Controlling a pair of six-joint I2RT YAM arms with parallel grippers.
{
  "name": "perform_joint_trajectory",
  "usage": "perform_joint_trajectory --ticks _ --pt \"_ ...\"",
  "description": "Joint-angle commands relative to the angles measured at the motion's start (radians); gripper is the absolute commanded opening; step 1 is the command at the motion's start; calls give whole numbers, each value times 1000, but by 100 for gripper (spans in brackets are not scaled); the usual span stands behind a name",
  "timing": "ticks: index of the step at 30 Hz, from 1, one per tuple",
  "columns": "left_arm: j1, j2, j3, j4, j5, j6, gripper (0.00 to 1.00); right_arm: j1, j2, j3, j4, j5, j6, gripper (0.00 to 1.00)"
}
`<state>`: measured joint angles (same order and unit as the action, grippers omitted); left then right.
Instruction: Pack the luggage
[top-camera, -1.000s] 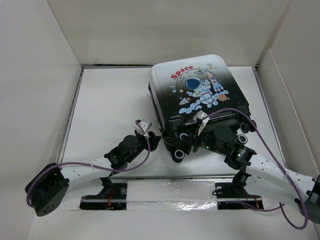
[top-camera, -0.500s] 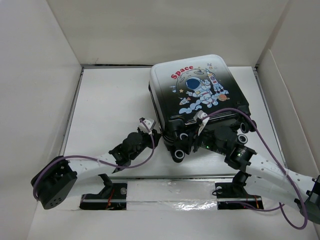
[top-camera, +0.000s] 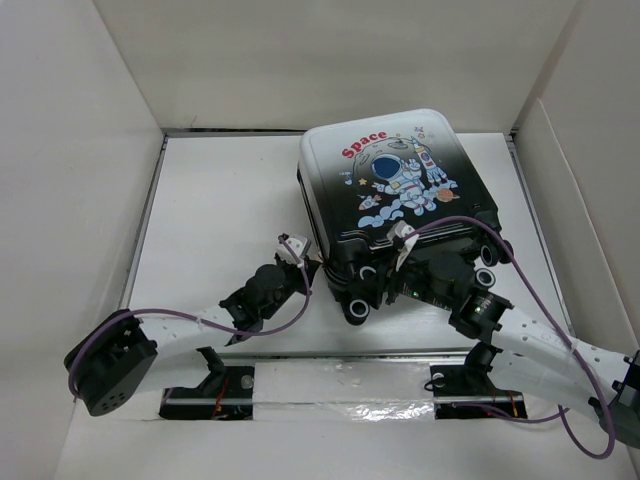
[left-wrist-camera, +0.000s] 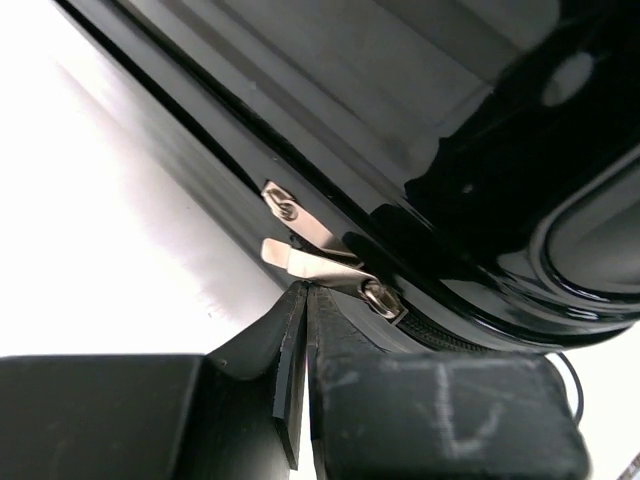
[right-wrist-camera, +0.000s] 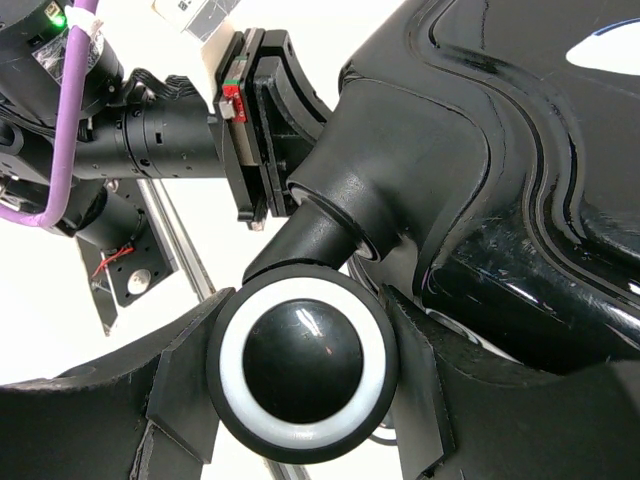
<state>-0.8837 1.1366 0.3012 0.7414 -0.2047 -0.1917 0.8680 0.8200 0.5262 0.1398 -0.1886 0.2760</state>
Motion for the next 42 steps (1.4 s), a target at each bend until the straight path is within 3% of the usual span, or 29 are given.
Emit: perform_joint_trajectory --ticks 1,10,11,12,13,15,17,21,32,42 --pt "-1 6 13 110 -45 -12 0 -15 -16 18 126 12 9 0" --pt "-1 -119 -27 -10 11 -32 2 -33 -30 17 92 40 -6 0" --pt "-1 -136 -24 -51 17 -31 8 -47 -39 15 89 37 -6 0" --pt "-12 -143 -24 -63 30 -25 24 -47 -45 12 84 34 -8 0" --pt "-21 -147 -16 -77 22 -22 30 -63 -50 11 83 28 -8 0" --pt "-32 -149 -11 -100 -1 -15 40 -73 -68 12 66 20 -15 0" --pt "-44 -132 -1 -103 -9 -6 43 -83 -79 18 38 14 -24 0" --pt "-44 -81 29 -108 37 18 42 -115 -94 38 -6 6 -43 0" --pt "-97 -32 98 -74 -10 72 45 -217 -174 69 -187 -17 -80 0" --pt "-97 103 177 -54 70 123 42 -281 -248 58 -235 -48 -98 0"
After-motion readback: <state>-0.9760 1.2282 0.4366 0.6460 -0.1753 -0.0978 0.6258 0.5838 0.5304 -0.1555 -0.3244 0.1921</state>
